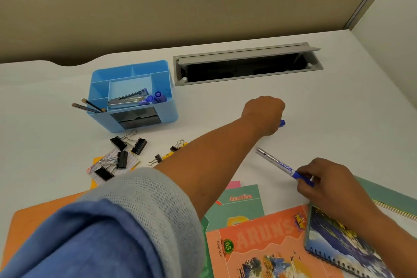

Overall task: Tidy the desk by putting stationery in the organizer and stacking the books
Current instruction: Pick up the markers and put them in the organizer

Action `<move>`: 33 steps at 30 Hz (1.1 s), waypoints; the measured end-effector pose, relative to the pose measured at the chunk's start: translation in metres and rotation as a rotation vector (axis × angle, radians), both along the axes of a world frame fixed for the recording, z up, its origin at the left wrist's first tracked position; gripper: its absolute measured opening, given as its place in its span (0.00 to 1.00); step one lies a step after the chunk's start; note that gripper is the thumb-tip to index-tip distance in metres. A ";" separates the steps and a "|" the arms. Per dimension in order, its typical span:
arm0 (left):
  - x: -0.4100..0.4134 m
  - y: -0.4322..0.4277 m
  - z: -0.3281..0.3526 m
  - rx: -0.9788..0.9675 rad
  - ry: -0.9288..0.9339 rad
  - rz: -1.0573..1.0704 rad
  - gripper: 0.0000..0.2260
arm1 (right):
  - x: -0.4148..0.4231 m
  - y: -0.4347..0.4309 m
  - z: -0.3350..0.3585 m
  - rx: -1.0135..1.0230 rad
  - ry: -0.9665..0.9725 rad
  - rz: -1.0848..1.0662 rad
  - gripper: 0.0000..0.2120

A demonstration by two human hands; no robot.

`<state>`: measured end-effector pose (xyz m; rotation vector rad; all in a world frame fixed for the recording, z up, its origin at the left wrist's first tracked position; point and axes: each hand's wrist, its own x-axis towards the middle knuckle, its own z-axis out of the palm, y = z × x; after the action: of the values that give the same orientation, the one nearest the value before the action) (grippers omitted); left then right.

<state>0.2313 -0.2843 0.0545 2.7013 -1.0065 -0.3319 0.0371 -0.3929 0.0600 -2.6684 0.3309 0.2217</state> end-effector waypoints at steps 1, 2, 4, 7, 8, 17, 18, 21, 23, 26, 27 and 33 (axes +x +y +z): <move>0.000 -0.002 -0.004 0.049 -0.018 -0.031 0.14 | -0.005 0.000 0.002 0.006 -0.009 -0.016 0.07; -0.001 -0.003 -0.008 0.093 -0.043 -0.060 0.12 | -0.009 0.000 0.004 0.010 -0.018 -0.030 0.06; -0.003 -0.001 -0.016 0.142 -0.096 -0.095 0.11 | -0.016 -0.001 0.006 0.012 -0.019 -0.051 0.06; -0.005 0.008 -0.022 0.160 -0.143 -0.121 0.11 | -0.024 0.000 0.004 0.034 0.016 -0.110 0.07; -0.005 0.011 -0.021 0.170 -0.141 -0.124 0.11 | -0.026 0.002 0.002 0.048 0.031 -0.135 0.07; -0.004 0.078 0.063 -0.367 -0.036 0.121 0.14 | -0.014 0.032 -0.010 0.140 -0.036 -0.173 0.16; -0.002 0.097 0.081 -0.446 -0.086 0.142 0.15 | -0.011 0.035 -0.013 0.174 -0.048 -0.195 0.16; 0.009 0.161 0.128 -0.572 -0.231 0.254 0.22 | -0.004 0.044 -0.016 0.243 -0.086 -0.272 0.17; 0.018 0.197 0.145 -0.549 -0.309 0.352 0.21 | 0.001 0.049 -0.015 0.271 -0.103 -0.306 0.16; 0.029 0.235 0.151 -0.538 -0.356 0.513 0.18 | 0.006 0.057 -0.015 0.281 -0.101 -0.273 0.13; 0.031 0.243 0.149 -0.527 -0.362 0.550 0.18 | 0.008 0.059 -0.013 0.267 -0.102 -0.251 0.11; 0.039 0.259 0.117 -0.342 -0.272 0.564 0.13 | 0.015 0.070 0.000 0.219 -0.131 -0.195 0.07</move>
<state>0.2706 -0.0249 0.1715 2.6007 -0.2782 0.2922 0.0524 -0.3231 0.0603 -2.4020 0.4912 0.0205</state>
